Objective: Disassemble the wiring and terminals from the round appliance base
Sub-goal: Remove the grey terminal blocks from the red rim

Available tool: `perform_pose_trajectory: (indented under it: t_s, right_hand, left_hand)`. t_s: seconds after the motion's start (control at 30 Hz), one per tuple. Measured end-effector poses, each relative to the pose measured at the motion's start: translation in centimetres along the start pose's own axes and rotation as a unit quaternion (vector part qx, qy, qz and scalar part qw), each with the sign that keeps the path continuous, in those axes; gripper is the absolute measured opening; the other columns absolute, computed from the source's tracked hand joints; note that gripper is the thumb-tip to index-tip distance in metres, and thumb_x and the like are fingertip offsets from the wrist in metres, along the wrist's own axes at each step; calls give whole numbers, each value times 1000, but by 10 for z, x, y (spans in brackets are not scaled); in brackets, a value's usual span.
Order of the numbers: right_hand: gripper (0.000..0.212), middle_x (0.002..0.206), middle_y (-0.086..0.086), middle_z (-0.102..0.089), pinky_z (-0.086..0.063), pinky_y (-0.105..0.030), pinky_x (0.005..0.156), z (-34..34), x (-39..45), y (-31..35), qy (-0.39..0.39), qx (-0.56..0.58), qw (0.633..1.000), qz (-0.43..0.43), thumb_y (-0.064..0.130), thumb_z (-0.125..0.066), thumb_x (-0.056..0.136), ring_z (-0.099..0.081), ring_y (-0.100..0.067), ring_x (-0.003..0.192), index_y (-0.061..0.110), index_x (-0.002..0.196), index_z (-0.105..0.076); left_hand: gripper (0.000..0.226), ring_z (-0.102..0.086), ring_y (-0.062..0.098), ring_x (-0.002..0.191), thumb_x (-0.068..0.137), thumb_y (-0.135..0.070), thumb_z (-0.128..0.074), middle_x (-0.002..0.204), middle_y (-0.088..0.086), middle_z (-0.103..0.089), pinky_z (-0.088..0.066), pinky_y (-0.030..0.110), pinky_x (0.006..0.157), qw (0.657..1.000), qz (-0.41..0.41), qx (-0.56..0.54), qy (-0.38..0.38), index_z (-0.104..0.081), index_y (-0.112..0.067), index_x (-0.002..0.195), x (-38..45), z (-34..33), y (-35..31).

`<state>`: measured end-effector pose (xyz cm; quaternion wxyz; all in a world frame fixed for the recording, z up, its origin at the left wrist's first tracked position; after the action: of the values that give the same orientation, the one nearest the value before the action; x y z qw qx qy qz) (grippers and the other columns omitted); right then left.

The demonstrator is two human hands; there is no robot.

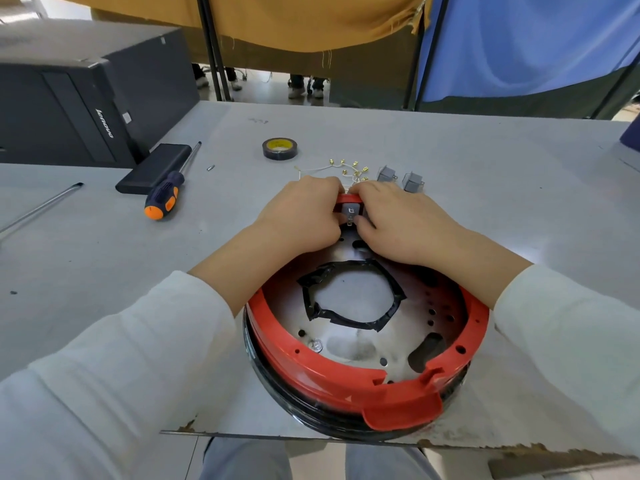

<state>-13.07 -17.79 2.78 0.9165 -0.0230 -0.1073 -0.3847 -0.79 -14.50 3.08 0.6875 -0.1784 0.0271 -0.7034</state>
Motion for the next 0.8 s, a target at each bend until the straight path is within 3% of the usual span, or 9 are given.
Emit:
perform_pose_trajectory:
  t_s: [0.17,0.37,0.6,0.8]
  right_hand:
    - [24,114,-3,-56,-37,-35,67,0,1,-1,-10,15,1000,-11,29,-43,93,-52,-25,105,16,113,-47]
    - [23,110,-5,-59,-47,-40,75,2,0,2,-13,40,999,-1,25,-46,90,-55,-28,101,15,111,-49]
    - [16,100,-3,-62,-45,-37,69,1,4,1,-26,49,998,12,22,-47,87,-56,-26,93,16,100,-54]
    - [13,96,-2,-61,-46,-38,69,1,3,2,-33,61,997,21,19,-47,85,-56,-26,90,16,96,-54]
  left_hand:
    - [21,-43,28,71,82,-21,-55,84,8,-55,-28,30,54,999,9,50,-20,-55,-13,101,-1,0,-3]
    - [15,-36,26,67,82,-23,-56,66,0,-31,-21,31,47,996,17,84,-20,-42,-19,86,-3,1,-6]
    - [15,-36,27,68,78,-20,-55,76,5,-42,-23,31,51,995,31,97,-10,-43,-21,88,-3,1,-8]
    - [28,-34,25,69,78,-18,-54,94,14,-58,-26,32,57,991,31,132,-14,-54,-14,106,-3,0,-9]
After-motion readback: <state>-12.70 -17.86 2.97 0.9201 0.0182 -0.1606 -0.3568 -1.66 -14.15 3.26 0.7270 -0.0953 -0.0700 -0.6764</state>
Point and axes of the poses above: each hand's wrist, its own x-axis towards the middle knuckle, its own z-axis out of the back of the hand, y = z × x, the point moved 4 cm from there along x, towards the middle knuckle
